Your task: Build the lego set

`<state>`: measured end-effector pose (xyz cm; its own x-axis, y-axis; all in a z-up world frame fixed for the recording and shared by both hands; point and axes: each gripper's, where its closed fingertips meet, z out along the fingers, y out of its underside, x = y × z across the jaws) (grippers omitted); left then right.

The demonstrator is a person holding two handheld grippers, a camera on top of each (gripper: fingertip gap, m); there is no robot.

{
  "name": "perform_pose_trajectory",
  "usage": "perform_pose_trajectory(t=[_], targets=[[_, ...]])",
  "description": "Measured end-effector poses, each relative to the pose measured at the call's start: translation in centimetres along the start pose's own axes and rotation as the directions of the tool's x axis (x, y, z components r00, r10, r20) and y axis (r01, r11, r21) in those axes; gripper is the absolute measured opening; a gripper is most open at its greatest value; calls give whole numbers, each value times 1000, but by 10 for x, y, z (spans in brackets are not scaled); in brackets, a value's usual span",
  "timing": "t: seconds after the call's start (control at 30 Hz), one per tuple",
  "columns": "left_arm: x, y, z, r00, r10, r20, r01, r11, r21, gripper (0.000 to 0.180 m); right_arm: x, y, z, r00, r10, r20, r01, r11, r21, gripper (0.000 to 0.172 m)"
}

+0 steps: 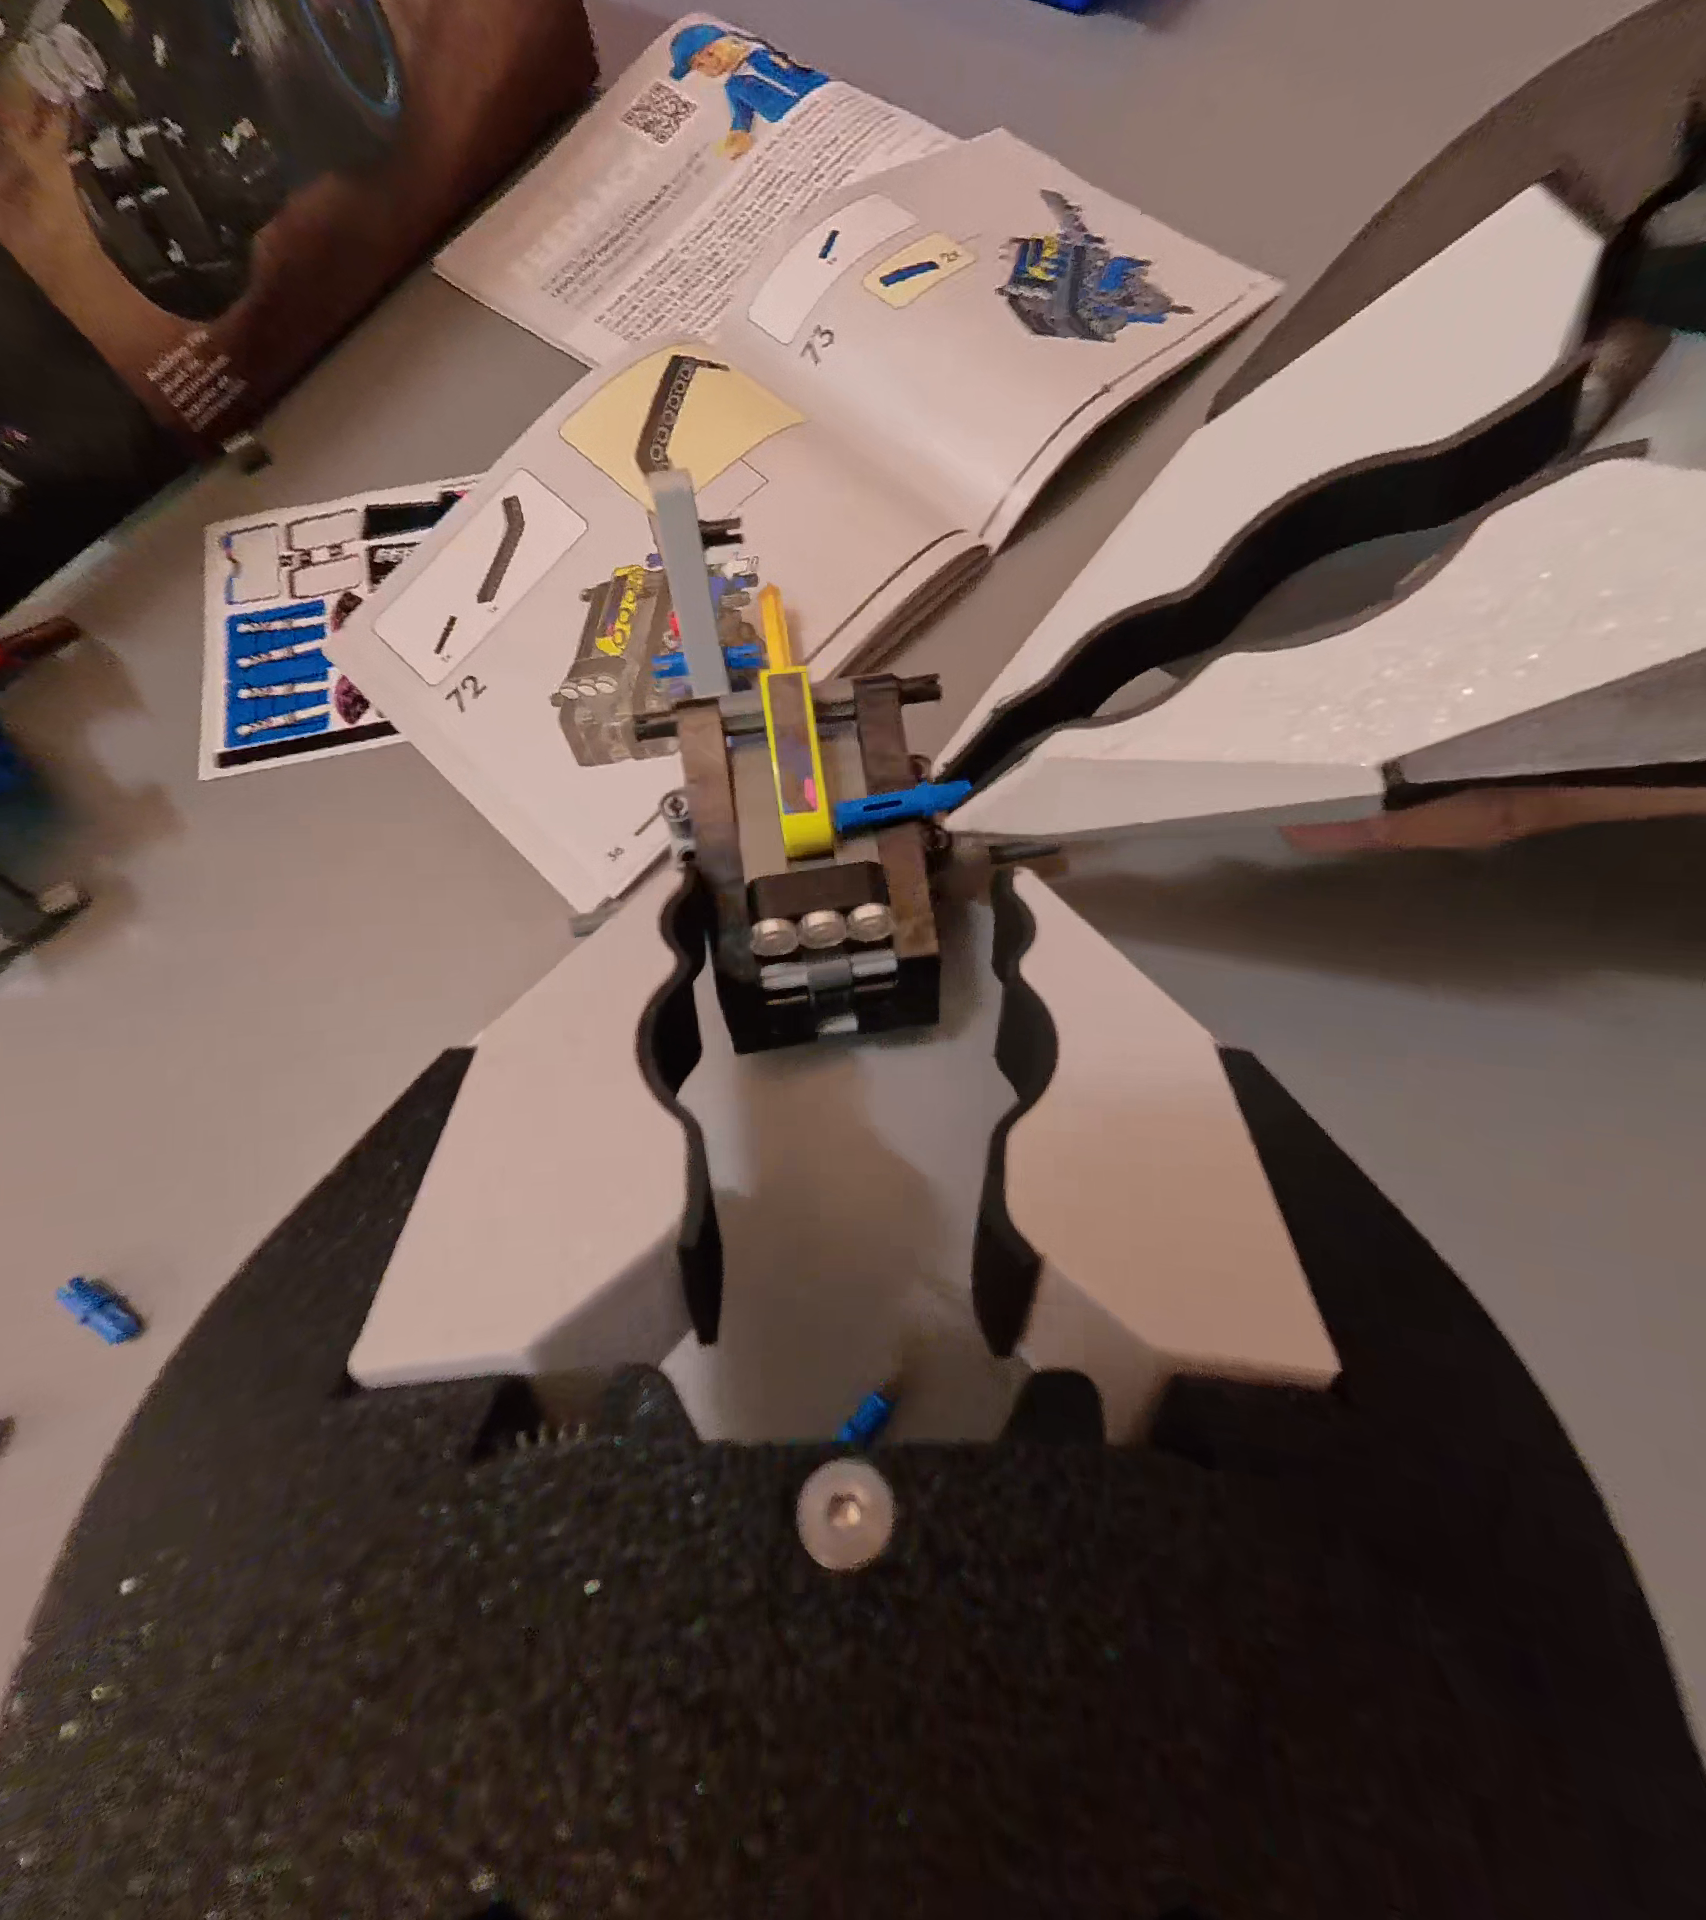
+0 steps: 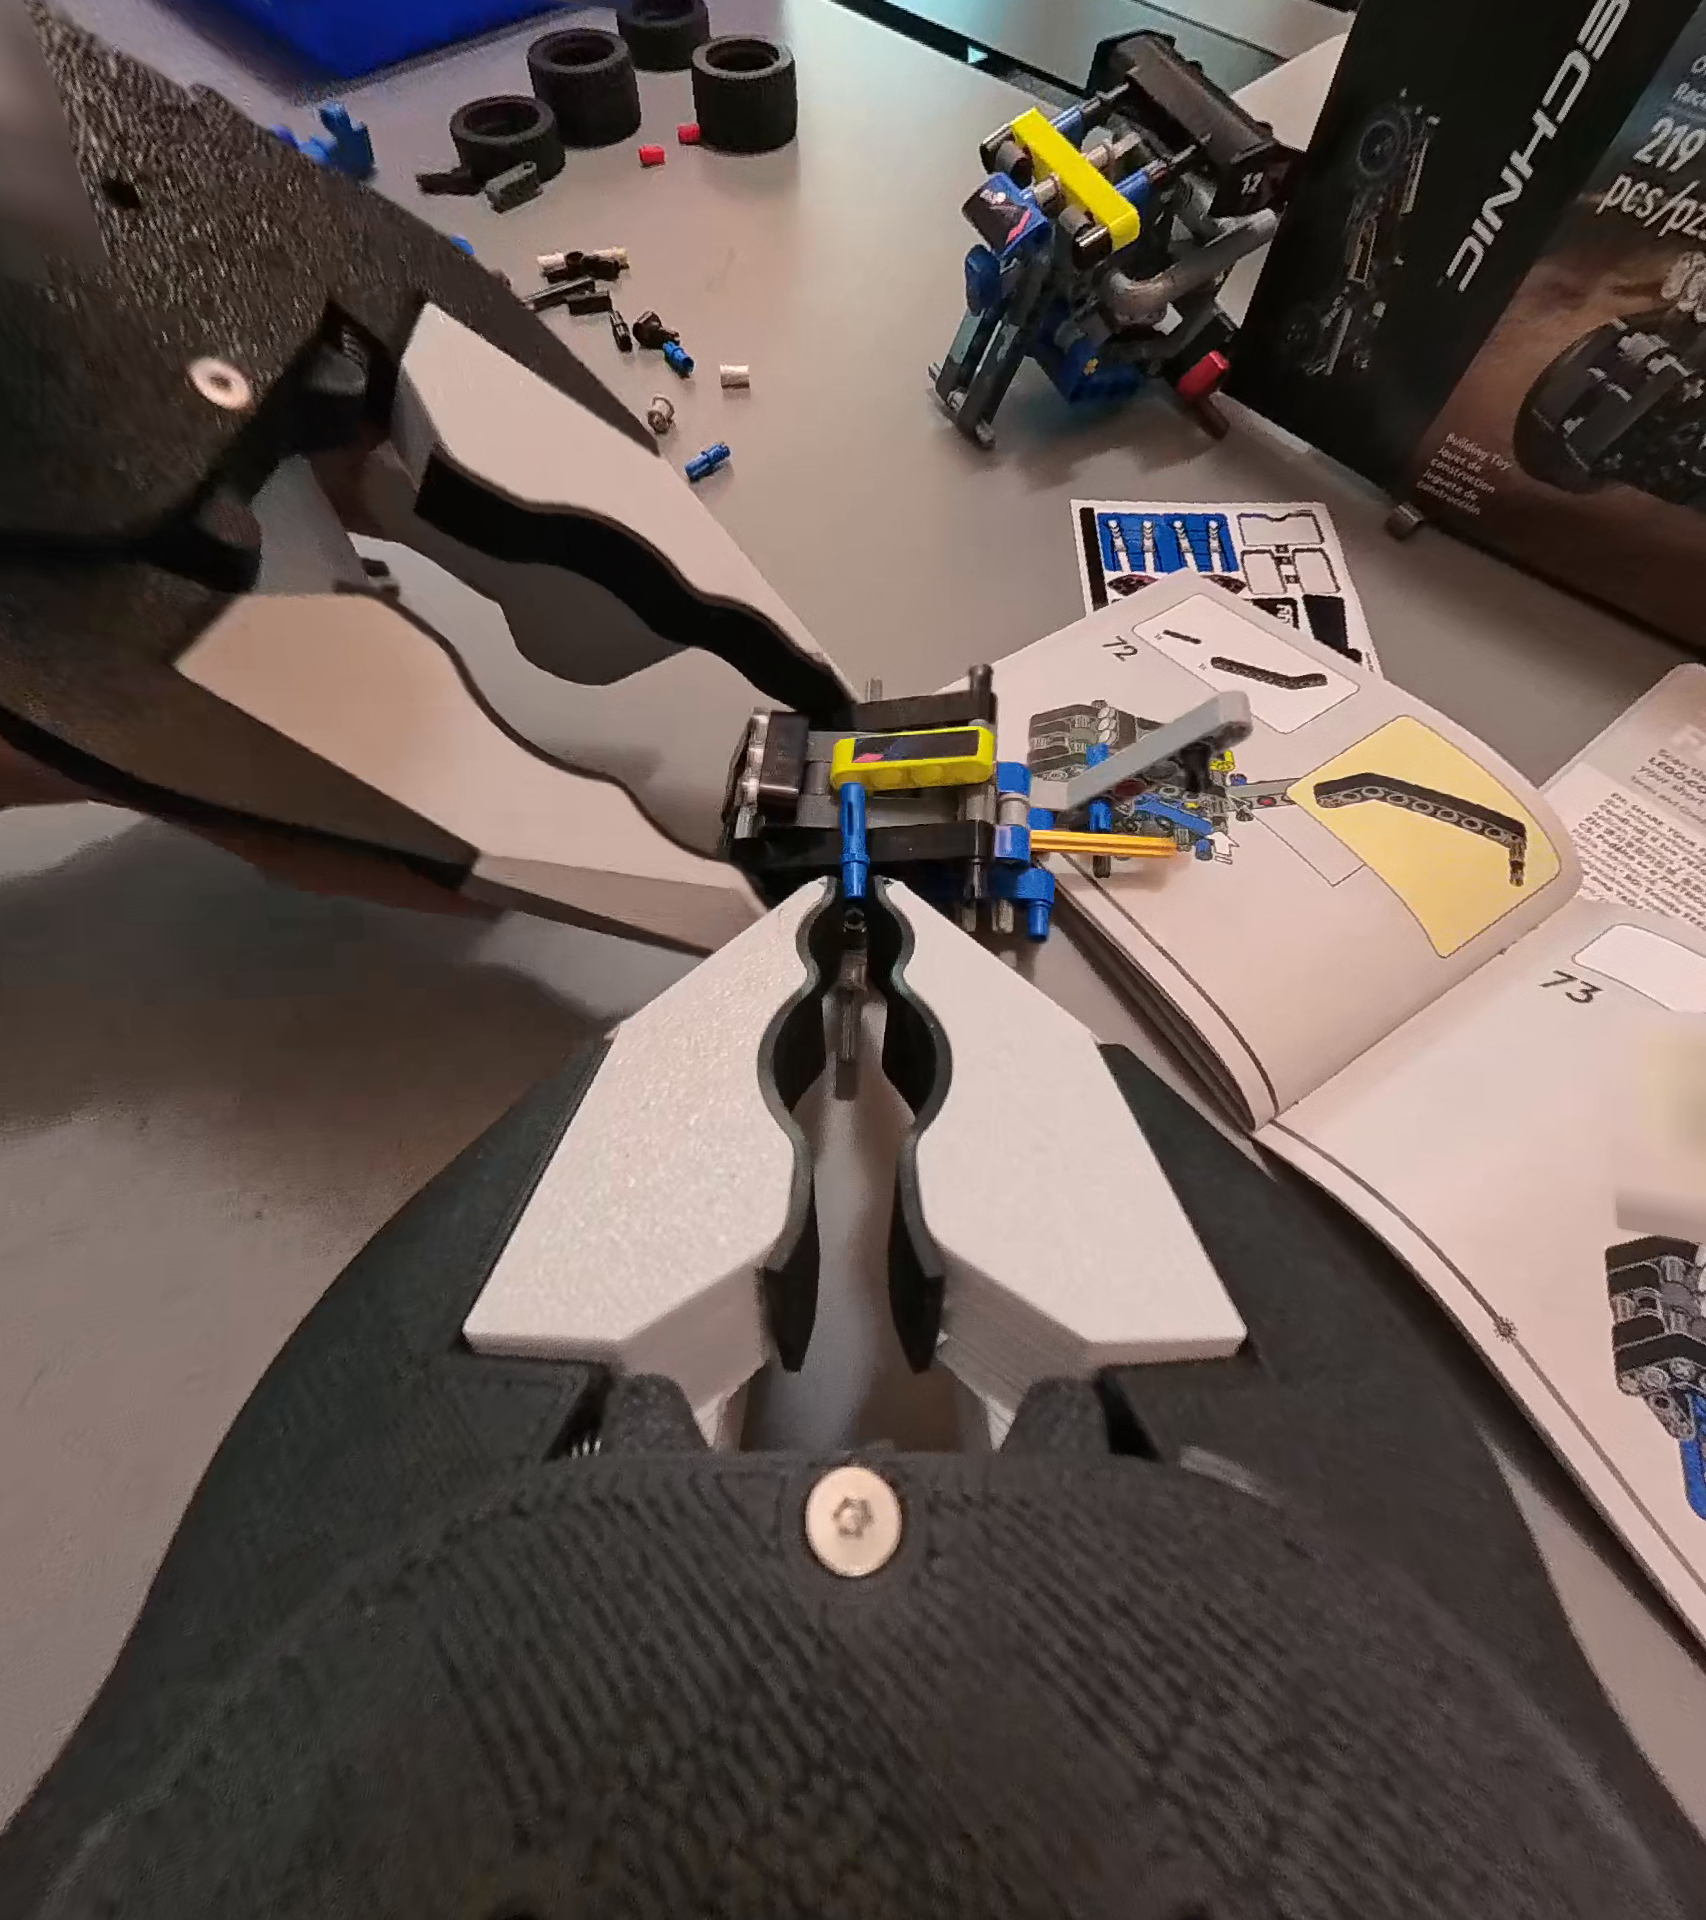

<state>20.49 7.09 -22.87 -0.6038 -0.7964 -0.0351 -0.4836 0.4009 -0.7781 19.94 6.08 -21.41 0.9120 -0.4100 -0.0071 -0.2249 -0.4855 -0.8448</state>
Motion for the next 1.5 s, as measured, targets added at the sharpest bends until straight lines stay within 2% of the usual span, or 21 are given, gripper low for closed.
perform_pose_trajectory(t=[0.13, 0.27, 0.43, 0.6, 0.8, 0.87, 1.0, 1.03, 1.13, 1.17, 1.37, 1.43, 1.5], targets=[[-9, -1, 2, 997, -13, 77, 12, 1000, 17, 41, 3, -1, 2, 1000, 14, -12, -14, 1000, -14, 2], [-10, -2, 3, 988, 45, 145, -49, 998, 26, 41, 4, 1, 3, 1000, 18, -15, -18, 1000, -17, 2], [-9, -1, 4, 993, 21, 115, -24, 999, 26, 40, 2, 0, 3, 1000, -23, -2, 23, 1000, -13, 2], [-9, 0, 3, 995, 41, 90, -45, 998, 45, 40, 0, -2, 5, 997, 57, 46, -58, 998, 13, 2], [-13, 0, 4, 975, 120, 189, -124, 992, 13, 40, -1, 1, 8, 999, 42, 23, -41, 999, -26, 2], [-13, 0, 5, 970, 128, 205, -135, 991, 19, 40, 1, 0, 7, 1000, -22, -14, 21, 999, -32, 2], [-13, -1, 6, 970, 122, 211, -127, 992, 11, 40, 3, -1, 5, 953, -270, -134, 259, 961, -98, 2], [-14, 0, 6, 967, 130, 219, -135, 991, 5, 40, 2, -3, 4, 957, -260, -129, 251, 965, -82, 1], [-17, 0, 5, 963, 126, 237, -129, 992, -2, 40, -3, -7, 5, 999, 22, 26, -22, 1000, 11, 2], [-17, 0, 5, 962, 134, 238, -139, 990, 2, 40, 1, -6, 6, 998, 54, 38, -54, 998, 13, 2], [-19, 0, 5, 970, 109, 216, -115, 993, 18, 40, 1, -8, 9, 973, -209, -94, 210, 978, -4, 2], [-17, 1, 5, 981, 68, 182, -75, 997, 32, 40, -1, -14, 8, 928, -346, -135, 350, 937, 11, 0], [-17, 1, 5, 981, 72, 178, -79, 996, 35, 40, -3, -17, 7, 891, -419, -173, 427, 904, 6, 1]])
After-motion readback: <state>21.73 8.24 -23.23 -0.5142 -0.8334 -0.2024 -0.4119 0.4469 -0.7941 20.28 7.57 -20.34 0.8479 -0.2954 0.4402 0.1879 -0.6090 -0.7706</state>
